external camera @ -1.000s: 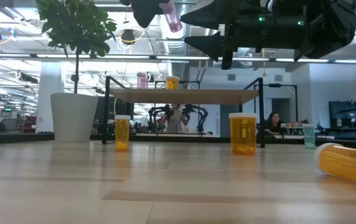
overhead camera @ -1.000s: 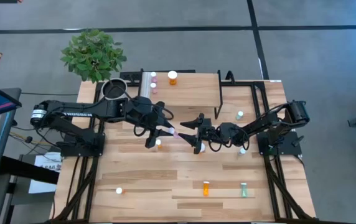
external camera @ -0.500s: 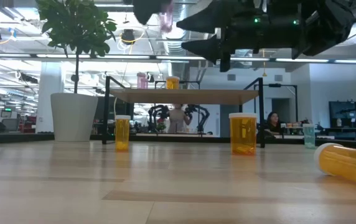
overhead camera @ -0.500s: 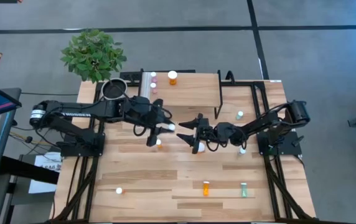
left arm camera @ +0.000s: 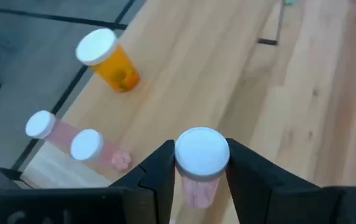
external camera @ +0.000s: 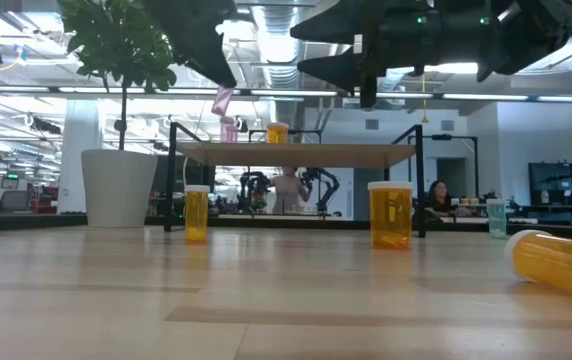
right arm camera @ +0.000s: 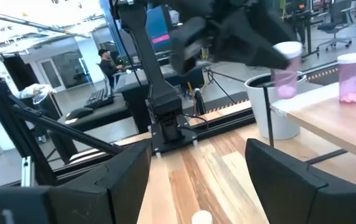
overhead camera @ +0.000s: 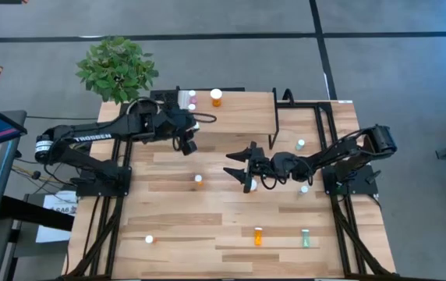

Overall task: Pick and place medicine bottles onto shelf by color
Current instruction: Put the pink pill bottle on the shelf aligned with the other pink bottle

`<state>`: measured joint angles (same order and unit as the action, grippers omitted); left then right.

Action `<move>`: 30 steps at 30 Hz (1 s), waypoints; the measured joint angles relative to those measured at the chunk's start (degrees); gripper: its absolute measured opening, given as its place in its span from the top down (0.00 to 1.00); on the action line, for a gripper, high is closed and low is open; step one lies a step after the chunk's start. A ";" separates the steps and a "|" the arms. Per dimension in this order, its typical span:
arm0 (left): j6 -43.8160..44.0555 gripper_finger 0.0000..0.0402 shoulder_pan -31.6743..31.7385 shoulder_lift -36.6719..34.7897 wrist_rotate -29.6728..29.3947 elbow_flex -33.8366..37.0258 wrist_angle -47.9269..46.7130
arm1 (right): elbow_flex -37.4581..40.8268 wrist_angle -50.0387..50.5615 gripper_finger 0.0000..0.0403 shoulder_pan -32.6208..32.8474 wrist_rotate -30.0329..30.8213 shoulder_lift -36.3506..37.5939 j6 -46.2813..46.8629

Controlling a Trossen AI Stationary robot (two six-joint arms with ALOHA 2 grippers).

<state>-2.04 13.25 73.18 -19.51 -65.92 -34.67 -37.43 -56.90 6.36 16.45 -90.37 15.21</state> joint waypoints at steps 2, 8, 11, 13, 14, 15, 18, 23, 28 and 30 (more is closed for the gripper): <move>0.36 0.73 1.20 -0.10 0.06 1.18 1.91 | 0.00 0.21 0.29 0.19 0.00 0.00 0.54; 1.17 0.73 3.76 -0.84 0.22 5.79 7.84 | 0.00 0.97 0.29 0.36 0.04 0.00 1.09; 1.35 0.73 4.29 -1.63 0.28 7.98 10.70 | 0.00 1.40 0.29 0.36 0.07 0.00 1.30; 1.63 0.73 4.66 -2.40 0.24 9.39 12.49 | 0.00 1.48 0.29 0.36 0.11 0.00 1.34; 1.65 0.73 4.88 -2.73 0.20 10.08 13.50 | 0.00 1.53 0.29 0.36 0.13 0.00 1.33; 1.68 0.73 5.18 -3.05 0.16 10.54 14.15 | 0.00 1.71 0.29 0.36 0.13 0.00 1.34; 1.99 0.73 6.31 -3.88 0.20 10.95 15.17 | 0.00 2.07 0.29 0.36 0.13 0.00 1.42; 2.23 0.73 7.29 -3.93 1.17 10.94 16.33 | 0.00 2.29 0.29 0.36 0.13 0.00 1.46; 2.68 0.73 7.37 -3.91 1.22 10.94 17.60 | 0.00 2.50 0.29 0.36 0.22 0.00 1.45; 2.64 0.73 7.37 -3.91 1.27 10.94 18.38 | 0.00 2.50 0.29 0.36 0.24 0.00 1.43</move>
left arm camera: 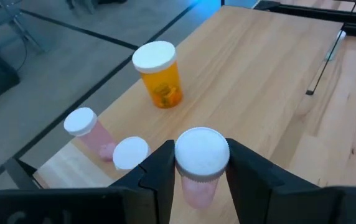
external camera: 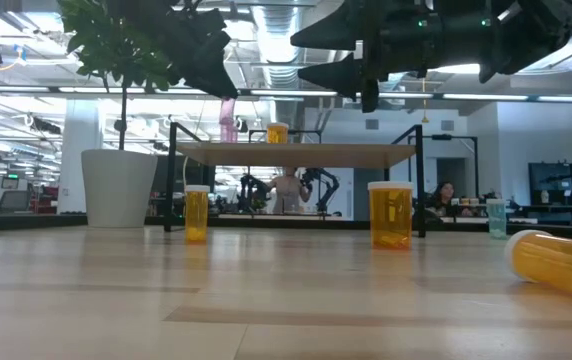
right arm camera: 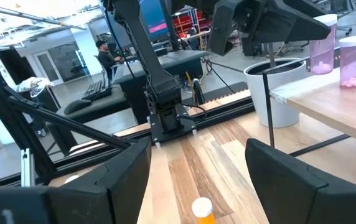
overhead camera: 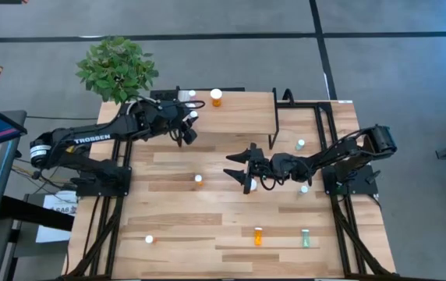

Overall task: Pick and place medicine bottles onto shelf by color
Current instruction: Put the pink pill bottle on the shelf aligned with the other pink bottle

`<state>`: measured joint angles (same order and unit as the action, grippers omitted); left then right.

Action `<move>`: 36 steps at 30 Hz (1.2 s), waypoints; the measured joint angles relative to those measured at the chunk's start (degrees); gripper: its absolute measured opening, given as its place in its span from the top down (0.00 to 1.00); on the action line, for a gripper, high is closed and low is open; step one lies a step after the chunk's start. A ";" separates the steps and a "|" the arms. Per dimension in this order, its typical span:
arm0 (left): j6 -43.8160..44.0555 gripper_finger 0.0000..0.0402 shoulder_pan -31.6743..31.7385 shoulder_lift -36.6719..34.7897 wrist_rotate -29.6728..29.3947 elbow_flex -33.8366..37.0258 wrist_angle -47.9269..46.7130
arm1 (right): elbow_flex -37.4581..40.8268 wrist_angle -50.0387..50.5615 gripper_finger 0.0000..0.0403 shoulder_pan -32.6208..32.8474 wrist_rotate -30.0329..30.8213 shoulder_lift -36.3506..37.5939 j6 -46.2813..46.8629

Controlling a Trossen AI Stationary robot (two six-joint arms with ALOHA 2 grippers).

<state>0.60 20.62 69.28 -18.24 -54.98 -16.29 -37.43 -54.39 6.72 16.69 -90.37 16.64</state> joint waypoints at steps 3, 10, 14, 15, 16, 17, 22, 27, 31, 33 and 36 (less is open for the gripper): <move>0.02 0.73 0.00 0.00 -0.02 0.06 0.28 | 0.00 0.01 0.29 0.00 0.04 0.00 0.00; 0.49 0.73 -0.37 -2.18 -0.01 8.07 10.40 | 0.00 0.54 0.29 0.00 0.16 0.00 0.06; 1.38 0.73 -0.26 -4.50 -0.07 8.73 10.41 | 0.00 0.94 0.29 0.00 1.15 0.00 0.31; 1.40 0.73 -0.26 -4.91 -0.07 8.79 10.19 | 0.00 1.04 0.29 0.00 1.54 0.00 0.36; 1.40 0.73 -0.26 -5.37 -0.09 8.77 9.94 | 0.00 1.19 0.29 -0.03 1.64 0.00 0.42; 1.40 0.73 -0.26 -5.69 -0.11 8.77 9.53 | 0.00 1.31 0.29 -0.11 1.66 0.00 0.46; 1.95 0.73 0.30 -5.64 -0.21 8.81 6.29 | 0.00 1.27 0.29 -0.12 1.66 0.00 0.70; 2.12 0.73 0.27 -5.42 -0.08 8.81 5.71 | 0.00 1.27 0.29 -0.11 1.66 0.00 1.14; 2.03 0.73 0.53 -5.42 -0.28 8.81 5.82 | 0.00 1.27 0.29 -0.11 1.67 0.00 1.51; 2.09 0.73 0.84 -5.42 -0.22 8.81 5.73 | 0.00 1.26 0.29 -0.11 1.66 0.00 1.51; 2.12 0.73 1.17 -5.42 -0.08 8.81 5.86 | 0.00 1.25 0.29 -0.11 1.66 0.00 1.51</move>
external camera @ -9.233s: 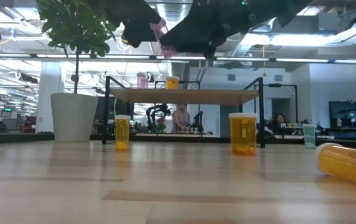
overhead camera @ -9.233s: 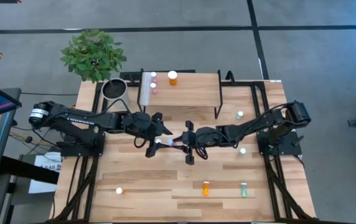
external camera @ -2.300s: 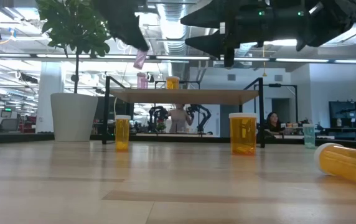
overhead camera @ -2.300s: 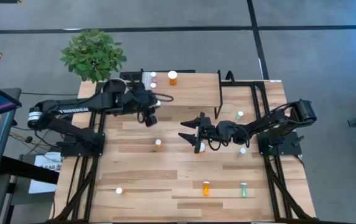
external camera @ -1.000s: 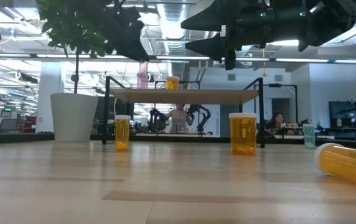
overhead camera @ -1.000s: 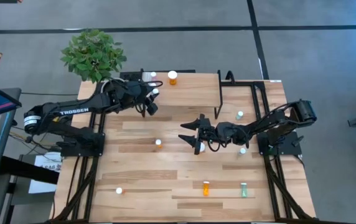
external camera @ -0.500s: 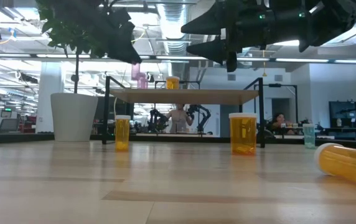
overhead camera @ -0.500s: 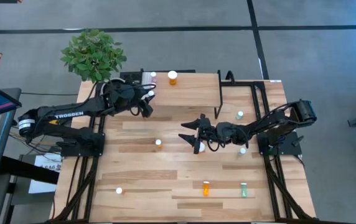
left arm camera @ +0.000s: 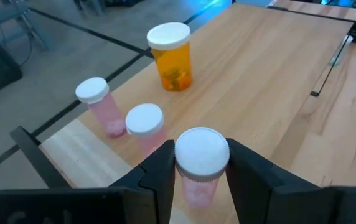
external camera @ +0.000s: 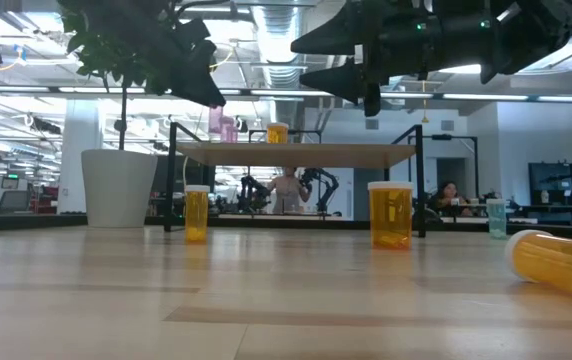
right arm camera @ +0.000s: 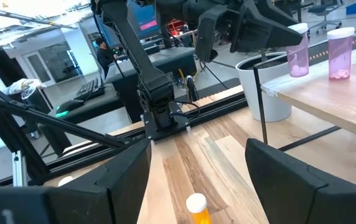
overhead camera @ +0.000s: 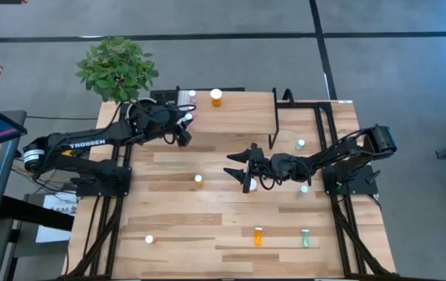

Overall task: Pick and place medicine bottles onto shelf by color
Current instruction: Put the pink pill bottle on the shelf aligned with the other pink bottle

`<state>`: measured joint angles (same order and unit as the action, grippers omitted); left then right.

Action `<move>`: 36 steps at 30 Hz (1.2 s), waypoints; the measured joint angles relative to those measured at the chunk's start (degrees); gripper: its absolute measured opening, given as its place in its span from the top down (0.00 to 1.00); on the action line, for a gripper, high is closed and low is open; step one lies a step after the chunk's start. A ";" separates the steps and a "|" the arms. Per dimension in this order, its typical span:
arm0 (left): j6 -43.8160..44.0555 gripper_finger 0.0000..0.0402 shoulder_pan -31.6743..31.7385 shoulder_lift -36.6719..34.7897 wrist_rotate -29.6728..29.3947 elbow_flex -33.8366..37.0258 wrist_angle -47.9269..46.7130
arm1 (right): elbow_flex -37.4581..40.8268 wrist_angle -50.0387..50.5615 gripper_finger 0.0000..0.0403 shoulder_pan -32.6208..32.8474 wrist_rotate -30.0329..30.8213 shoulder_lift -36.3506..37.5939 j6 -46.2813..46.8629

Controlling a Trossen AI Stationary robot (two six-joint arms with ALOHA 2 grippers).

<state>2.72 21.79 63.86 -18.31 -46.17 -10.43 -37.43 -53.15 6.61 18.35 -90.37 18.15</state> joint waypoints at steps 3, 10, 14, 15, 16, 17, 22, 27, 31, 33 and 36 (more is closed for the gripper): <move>0.04 0.73 0.15 0.00 0.61 0.00 0.75 | 0.00 0.00 0.29 0.00 0.00 0.00 0.00; 0.13 0.73 0.14 0.00 -0.07 0.00 1.09 | 0.00 0.00 0.29 0.00 0.00 0.00 -0.02; 0.89 0.73 0.15 0.00 -0.19 0.00 1.01 | 0.00 0.00 0.29 0.00 0.02 0.00 -0.01; 1.17 0.73 0.15 0.00 -0.18 0.00 0.97 | 0.00 0.01 0.29 0.00 0.17 0.00 0.20; 1.54 0.73 0.15 0.00 -0.08 0.00 0.95 | 0.00 0.03 0.29 0.00 0.62 0.00 0.77; 1.96 0.73 0.21 0.00 0.25 0.00 0.95 | 0.00 0.07 0.29 0.00 1.12 0.00 1.18; 3.11 0.73 1.08 0.00 2.88 0.00 0.95 | 0.00 0.12 0.29 0.00 1.36 0.00 1.31; 4.50 0.73 2.68 0.01 4.43 0.00 0.92 | 0.00 0.13 0.29 -0.02 1.39 0.00 1.33; 4.65 0.73 3.38 1.50 5.73 -0.04 0.88 | 0.00 0.13 0.29 -0.02 1.52 0.00 1.36; 4.60 0.73 3.57 2.95 6.64 -0.09 1.79 | 0.00 0.19 0.29 -0.26 1.70 0.00 1.36; 4.55 0.73 3.62 4.74 7.33 -0.13 2.50 | 0.00 0.28 0.29 -0.39 1.74 0.00 1.55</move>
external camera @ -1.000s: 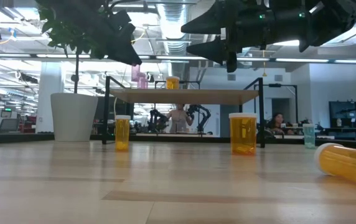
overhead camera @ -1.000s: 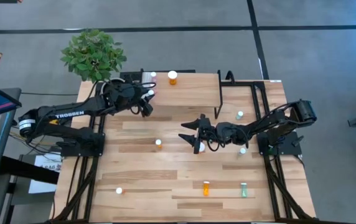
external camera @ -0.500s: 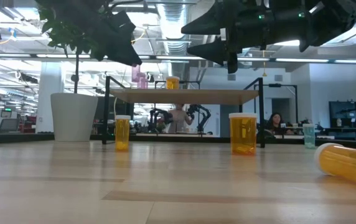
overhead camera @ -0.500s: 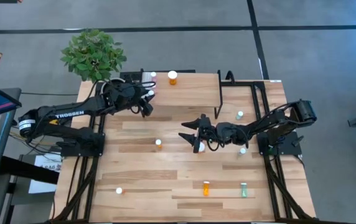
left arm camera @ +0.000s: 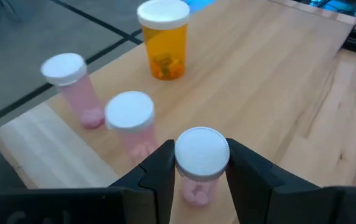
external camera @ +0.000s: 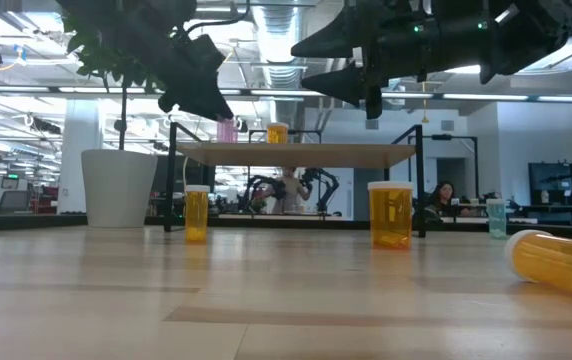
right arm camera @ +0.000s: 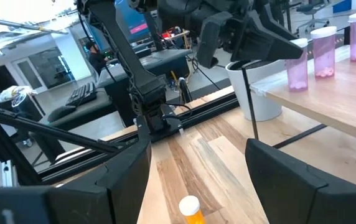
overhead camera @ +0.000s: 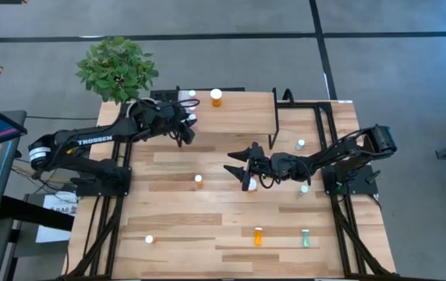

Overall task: Pick and place medicine bottles onto shelf by color
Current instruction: Put the pink pill bottle on the shelf aligned with the other pink bottle

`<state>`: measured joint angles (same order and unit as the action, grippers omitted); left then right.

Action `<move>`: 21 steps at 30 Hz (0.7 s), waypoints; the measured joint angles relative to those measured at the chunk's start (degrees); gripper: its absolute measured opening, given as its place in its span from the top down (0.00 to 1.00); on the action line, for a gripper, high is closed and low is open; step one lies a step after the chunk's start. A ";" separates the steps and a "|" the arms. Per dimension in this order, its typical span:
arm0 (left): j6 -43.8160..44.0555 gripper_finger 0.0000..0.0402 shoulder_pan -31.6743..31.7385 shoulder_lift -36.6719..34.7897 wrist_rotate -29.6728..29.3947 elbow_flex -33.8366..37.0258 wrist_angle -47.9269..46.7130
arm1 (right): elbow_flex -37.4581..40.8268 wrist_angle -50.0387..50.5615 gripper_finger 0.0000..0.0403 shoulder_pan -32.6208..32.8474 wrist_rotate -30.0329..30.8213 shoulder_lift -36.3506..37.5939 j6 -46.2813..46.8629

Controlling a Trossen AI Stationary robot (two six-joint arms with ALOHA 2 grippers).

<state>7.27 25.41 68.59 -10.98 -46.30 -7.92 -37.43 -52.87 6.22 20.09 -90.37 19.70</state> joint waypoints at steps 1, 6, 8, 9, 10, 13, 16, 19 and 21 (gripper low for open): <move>-0.09 0.73 0.00 0.27 -0.19 -0.02 0.15 | 0.00 0.07 0.29 -0.02 0.00 0.00 0.00; -0.11 0.73 -0.02 0.68 -0.42 -0.09 0.35 | 0.00 0.35 0.29 0.02 0.01 0.00 -0.02; -0.22 0.73 -0.02 0.67 -0.46 -0.09 0.21 | 0.00 0.56 0.29 0.02 0.01 0.00 -0.02; -0.48 0.73 -0.02 0.66 -0.47 -0.09 0.14 | 0.00 0.62 0.29 0.02 0.01 0.00 -0.02; -0.54 0.73 -0.02 0.66 -0.49 -0.09 0.10 | 0.00 0.79 0.29 0.00 0.01 0.00 -0.02; -0.57 0.73 -0.02 0.66 -0.53 -0.09 -0.08 | 0.00 1.48 0.29 0.00 0.01 0.00 -0.02; -0.74 0.73 -0.02 0.66 -0.22 -0.09 -0.19 | 0.00 1.61 0.29 0.00 0.01 0.00 -0.03; -0.82 0.73 -0.02 0.66 0.01 -1.02 -2.24 | 0.00 1.67 0.29 0.00 0.01 0.00 -0.04; -1.32 0.73 -0.02 0.68 0.02 -1.96 -4.15 | 0.00 1.67 0.29 0.00 0.01 0.00 -0.04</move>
<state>5.94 25.39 69.28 -10.96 -48.26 -12.07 -37.43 -51.20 6.22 20.10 -90.37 19.66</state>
